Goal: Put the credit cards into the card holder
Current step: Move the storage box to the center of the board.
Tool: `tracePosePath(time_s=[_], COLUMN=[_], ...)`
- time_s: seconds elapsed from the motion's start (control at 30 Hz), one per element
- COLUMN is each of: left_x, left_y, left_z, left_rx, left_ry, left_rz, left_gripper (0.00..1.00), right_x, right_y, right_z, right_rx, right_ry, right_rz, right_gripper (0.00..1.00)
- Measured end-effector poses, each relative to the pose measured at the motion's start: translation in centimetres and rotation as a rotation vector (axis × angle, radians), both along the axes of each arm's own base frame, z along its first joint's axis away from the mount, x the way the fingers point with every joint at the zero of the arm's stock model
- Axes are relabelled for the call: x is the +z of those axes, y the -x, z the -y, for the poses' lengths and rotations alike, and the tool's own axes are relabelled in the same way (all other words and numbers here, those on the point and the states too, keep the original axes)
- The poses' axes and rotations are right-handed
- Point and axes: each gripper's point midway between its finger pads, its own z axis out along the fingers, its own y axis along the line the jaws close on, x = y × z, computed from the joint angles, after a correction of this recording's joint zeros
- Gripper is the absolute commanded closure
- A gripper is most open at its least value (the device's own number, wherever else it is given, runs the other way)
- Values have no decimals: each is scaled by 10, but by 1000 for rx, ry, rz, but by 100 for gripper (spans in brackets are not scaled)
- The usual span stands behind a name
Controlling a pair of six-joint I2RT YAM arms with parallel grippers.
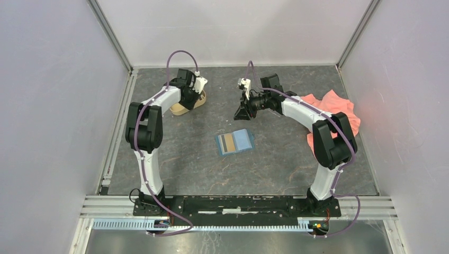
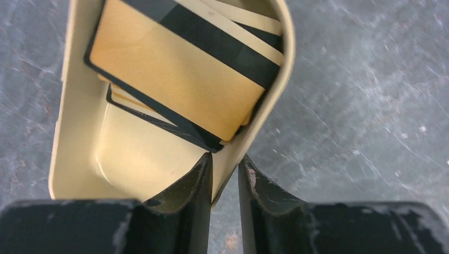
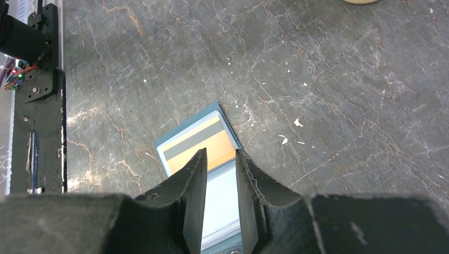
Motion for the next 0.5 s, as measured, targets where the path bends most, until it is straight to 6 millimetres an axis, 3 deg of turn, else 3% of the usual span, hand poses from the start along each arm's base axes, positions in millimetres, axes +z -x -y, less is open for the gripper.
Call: tracePosePath(time_s=[0.17, 0.33, 0.5], left_x=[-2, -3, 4], left_y=[29, 65, 120], left_z=[9, 26, 51], left_rx=[-34, -92, -182], left_ry=[7, 9, 20], left_rz=[-30, -64, -89], left_gripper=[76, 76, 76], right_x=[-1, -1, 4], right_y=[4, 26, 52], right_z=[4, 18, 34], right_rx=[3, 14, 41], right_ry=[10, 33, 36], right_rz=[19, 77, 167], right_gripper=[66, 63, 63])
